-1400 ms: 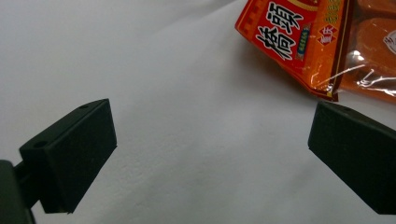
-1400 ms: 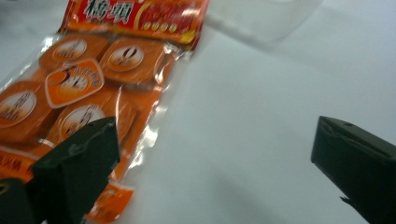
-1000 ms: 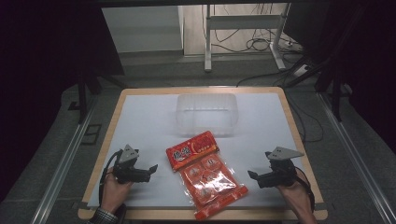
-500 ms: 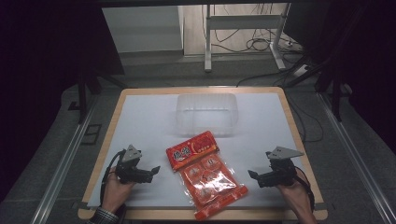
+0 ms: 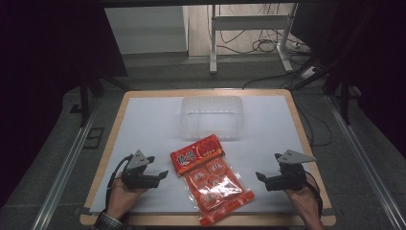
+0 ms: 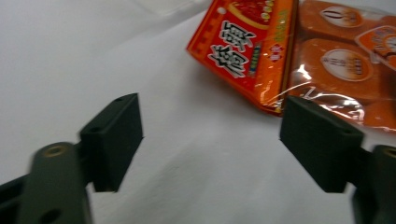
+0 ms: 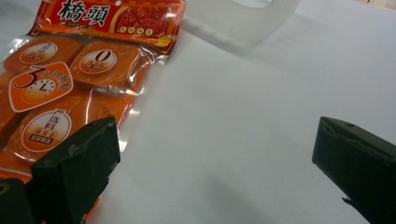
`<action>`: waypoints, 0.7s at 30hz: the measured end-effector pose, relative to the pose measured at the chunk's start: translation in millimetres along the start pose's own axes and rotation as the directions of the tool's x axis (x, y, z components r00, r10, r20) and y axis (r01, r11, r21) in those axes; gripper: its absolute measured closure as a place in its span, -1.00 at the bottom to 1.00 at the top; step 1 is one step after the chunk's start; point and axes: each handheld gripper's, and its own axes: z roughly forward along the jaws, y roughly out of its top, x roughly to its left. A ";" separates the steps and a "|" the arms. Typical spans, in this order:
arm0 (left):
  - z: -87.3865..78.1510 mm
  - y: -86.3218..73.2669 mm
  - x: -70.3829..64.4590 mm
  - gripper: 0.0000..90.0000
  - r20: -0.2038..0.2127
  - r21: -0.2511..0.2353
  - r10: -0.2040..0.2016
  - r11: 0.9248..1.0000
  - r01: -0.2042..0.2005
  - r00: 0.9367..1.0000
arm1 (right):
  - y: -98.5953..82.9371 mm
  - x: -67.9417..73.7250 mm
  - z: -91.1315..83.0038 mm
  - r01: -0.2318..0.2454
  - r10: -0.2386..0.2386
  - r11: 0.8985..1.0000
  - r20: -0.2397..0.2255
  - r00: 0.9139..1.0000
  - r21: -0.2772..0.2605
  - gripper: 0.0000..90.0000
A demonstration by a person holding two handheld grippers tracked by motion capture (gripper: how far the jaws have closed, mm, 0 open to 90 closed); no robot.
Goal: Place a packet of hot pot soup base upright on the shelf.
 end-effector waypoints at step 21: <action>16.5 10.7 -15.3 1.00 0.143 0.057 0.026 0.998 -0.034 0.989 | -2.6 -3.7 4.9 -0.025 0.026 0.999 -0.011 1.000 0.030 -0.96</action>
